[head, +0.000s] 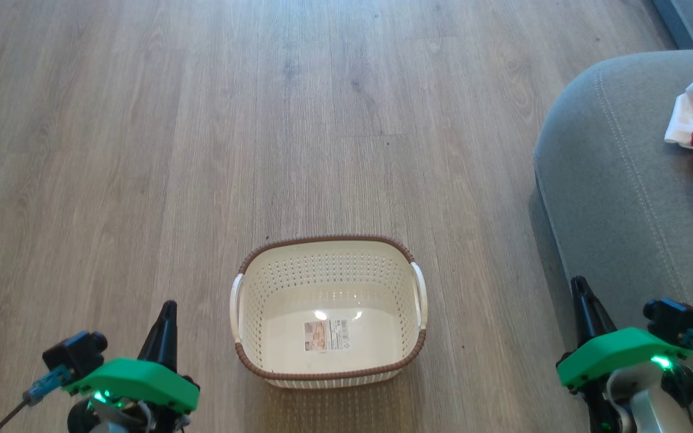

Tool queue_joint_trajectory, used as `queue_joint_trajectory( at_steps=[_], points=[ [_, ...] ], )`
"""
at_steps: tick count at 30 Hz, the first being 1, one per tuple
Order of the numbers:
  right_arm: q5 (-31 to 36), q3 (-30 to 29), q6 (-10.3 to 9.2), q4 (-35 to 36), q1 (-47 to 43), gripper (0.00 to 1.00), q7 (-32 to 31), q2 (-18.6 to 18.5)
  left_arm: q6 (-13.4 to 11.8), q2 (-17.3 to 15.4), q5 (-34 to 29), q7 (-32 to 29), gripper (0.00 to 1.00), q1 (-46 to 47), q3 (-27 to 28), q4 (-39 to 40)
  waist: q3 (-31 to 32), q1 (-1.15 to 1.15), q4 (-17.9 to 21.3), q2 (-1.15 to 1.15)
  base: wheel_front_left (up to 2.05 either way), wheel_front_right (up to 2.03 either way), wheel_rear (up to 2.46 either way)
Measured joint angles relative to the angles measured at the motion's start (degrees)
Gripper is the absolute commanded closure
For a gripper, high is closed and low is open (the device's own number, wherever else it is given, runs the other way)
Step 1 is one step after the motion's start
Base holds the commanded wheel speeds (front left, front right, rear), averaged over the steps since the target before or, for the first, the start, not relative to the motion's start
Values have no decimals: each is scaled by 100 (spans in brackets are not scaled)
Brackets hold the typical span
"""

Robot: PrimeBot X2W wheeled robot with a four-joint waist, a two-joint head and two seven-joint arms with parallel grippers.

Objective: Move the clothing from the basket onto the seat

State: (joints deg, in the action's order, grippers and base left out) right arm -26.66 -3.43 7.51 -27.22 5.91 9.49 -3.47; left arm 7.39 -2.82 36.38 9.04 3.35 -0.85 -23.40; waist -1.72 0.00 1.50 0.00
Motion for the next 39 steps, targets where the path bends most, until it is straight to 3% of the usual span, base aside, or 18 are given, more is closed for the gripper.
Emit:
queue_joint_trajectory(
  at_steps=[39],
  points=[
    [-2693, -174, -1, 454, -10, 100, -649, 35, 0, 12, 2292, -649, 100, 0, 232, 294, 65, 0, -62, 0, 0, 0, 0]
  ],
)
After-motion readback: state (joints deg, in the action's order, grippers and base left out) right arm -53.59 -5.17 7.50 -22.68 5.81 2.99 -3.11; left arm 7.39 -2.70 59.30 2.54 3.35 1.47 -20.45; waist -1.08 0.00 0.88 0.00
